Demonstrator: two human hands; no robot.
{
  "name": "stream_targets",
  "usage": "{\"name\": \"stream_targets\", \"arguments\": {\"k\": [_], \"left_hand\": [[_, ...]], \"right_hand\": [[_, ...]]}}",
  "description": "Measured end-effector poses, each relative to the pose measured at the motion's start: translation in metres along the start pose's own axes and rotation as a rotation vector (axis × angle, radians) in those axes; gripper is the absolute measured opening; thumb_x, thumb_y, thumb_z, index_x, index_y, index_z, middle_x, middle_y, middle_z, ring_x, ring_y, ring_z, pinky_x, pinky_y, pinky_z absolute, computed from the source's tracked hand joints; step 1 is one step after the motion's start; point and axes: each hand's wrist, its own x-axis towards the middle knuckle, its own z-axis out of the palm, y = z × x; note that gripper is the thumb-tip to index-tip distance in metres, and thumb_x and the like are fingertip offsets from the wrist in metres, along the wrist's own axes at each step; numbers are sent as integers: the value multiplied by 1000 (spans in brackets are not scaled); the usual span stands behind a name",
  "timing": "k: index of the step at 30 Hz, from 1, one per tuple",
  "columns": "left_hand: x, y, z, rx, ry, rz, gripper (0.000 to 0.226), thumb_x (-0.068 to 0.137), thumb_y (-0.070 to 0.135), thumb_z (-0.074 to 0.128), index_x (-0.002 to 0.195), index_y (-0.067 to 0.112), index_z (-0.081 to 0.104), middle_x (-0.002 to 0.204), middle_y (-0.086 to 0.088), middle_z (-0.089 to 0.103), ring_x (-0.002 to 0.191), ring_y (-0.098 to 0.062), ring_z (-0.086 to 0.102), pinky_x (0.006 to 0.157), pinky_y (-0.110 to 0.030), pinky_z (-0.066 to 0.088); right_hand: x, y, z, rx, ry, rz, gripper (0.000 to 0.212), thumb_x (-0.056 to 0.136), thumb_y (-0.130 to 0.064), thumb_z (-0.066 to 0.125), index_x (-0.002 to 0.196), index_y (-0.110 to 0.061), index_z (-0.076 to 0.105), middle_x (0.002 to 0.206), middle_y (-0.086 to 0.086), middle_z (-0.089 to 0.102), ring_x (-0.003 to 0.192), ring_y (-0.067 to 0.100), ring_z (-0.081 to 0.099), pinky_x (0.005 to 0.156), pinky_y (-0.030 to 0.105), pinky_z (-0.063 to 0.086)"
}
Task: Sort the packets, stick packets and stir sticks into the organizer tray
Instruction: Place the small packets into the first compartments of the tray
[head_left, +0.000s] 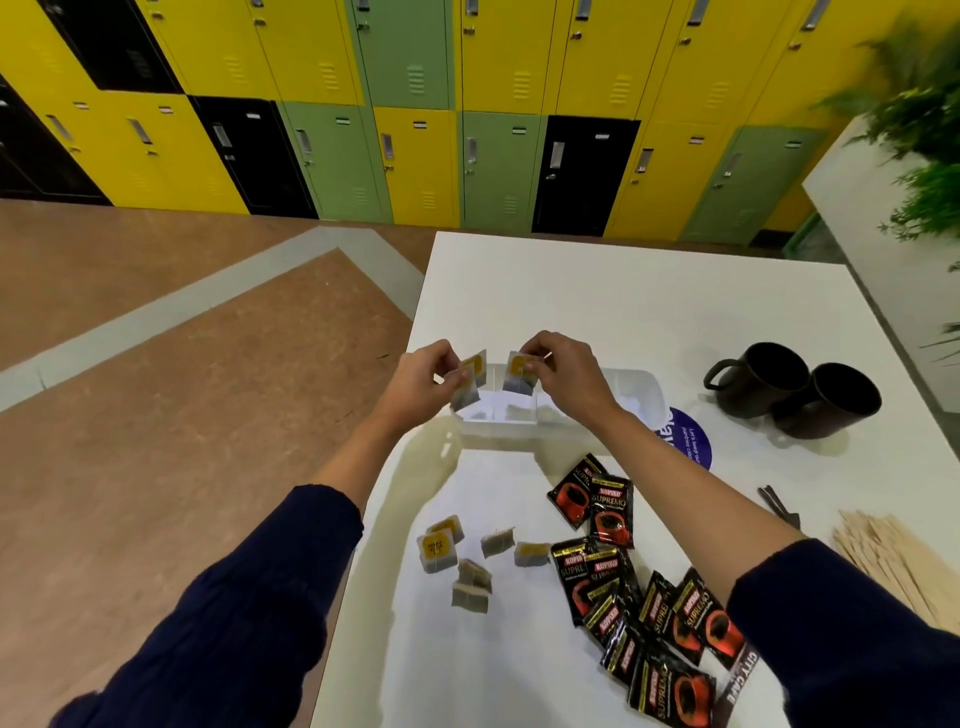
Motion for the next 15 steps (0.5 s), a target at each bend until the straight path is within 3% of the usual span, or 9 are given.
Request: {"name": "stream_targets", "arguments": {"k": [3,7,12,15], "left_hand": [[14,-2,6,-22,-8,-26,14,85,14,65,75,11,55,78,-3,68,70,-10,59,62,-9,40],[24,-9,17,-41,-44,-57,11,85,11,63,81,13,52,74,-4,64,70,-23,59,66,-38,48],[35,-11,27,48,-123,15,11,89,9,57,99,14,55,81,0,62,77,-22,60,68,-30,47],[41,-13,31,93,-139,34,12,87,9,58,97,15,58,79,1,60,75,-20,57,69,-31,48]], "right_hand": [[8,8,6,-9,-35,17,10,87,-6,58,94,-10,65,93,3,68,81,20,64,77,37,53],[14,17,14,-61,-85,26,13,87,-6,56,94,-12,65,93,4,69,84,22,63,77,43,53],[19,29,22,-170,-101,16,16,87,-5,57,99,-11,66,94,6,70,93,24,58,82,36,46],[23,33,27,-221,-90,-6,15,88,-8,57,99,-13,66,95,4,70,97,23,50,84,32,35]]}}
